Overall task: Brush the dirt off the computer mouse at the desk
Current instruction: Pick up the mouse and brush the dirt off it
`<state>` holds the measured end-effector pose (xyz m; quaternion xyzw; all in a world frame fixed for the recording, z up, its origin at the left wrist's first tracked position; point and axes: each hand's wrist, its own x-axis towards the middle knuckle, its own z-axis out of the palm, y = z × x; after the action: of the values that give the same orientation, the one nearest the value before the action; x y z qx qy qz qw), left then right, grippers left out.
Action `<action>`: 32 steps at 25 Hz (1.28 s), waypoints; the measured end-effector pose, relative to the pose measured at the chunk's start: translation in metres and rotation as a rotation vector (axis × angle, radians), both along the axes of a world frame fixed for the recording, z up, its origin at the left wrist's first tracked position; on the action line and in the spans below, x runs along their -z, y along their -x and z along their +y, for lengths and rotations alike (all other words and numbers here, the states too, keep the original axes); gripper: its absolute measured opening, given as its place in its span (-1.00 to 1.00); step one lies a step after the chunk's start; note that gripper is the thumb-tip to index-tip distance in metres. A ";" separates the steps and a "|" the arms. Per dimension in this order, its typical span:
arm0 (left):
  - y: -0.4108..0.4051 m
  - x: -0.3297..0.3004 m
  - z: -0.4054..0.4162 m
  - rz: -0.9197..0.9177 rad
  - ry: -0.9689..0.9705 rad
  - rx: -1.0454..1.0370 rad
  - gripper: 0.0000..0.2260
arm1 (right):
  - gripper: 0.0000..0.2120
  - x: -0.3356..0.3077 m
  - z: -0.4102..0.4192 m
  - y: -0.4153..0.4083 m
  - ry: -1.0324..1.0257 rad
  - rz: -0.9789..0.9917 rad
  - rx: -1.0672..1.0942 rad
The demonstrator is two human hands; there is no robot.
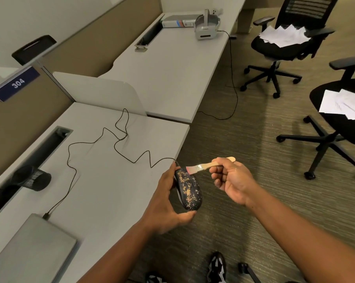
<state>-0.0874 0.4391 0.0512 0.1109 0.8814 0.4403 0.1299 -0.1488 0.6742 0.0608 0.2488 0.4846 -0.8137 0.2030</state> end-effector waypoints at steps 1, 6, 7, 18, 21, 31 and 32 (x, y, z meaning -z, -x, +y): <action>-0.001 -0.001 0.000 -0.002 -0.002 -0.002 0.16 | -0.86 0.001 0.002 0.000 -0.002 -0.005 -0.006; -0.004 -0.001 -0.003 0.005 0.020 0.003 0.14 | -0.85 0.004 0.007 0.005 -0.101 -0.001 -0.053; -0.004 0.000 -0.006 0.002 0.025 -0.005 0.13 | -0.85 0.005 0.005 0.007 -0.136 0.014 -0.053; -0.006 0.000 -0.015 0.007 0.051 0.012 0.11 | -0.85 0.003 -0.016 0.007 0.043 0.092 -0.025; -0.008 0.001 -0.017 0.021 0.055 0.011 0.11 | -0.82 0.007 -0.018 0.006 0.013 0.064 -0.017; -0.010 0.002 -0.021 0.024 0.041 -0.024 0.10 | -0.83 0.009 -0.021 -0.001 0.048 0.054 -0.043; -0.010 0.002 -0.020 0.029 0.034 -0.032 0.10 | -0.83 0.010 -0.020 -0.002 0.041 0.041 -0.043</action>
<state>-0.0771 0.4192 0.0494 0.1010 0.8922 0.4258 0.1119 -0.1468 0.6539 0.0507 0.2176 0.4772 -0.8238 0.2153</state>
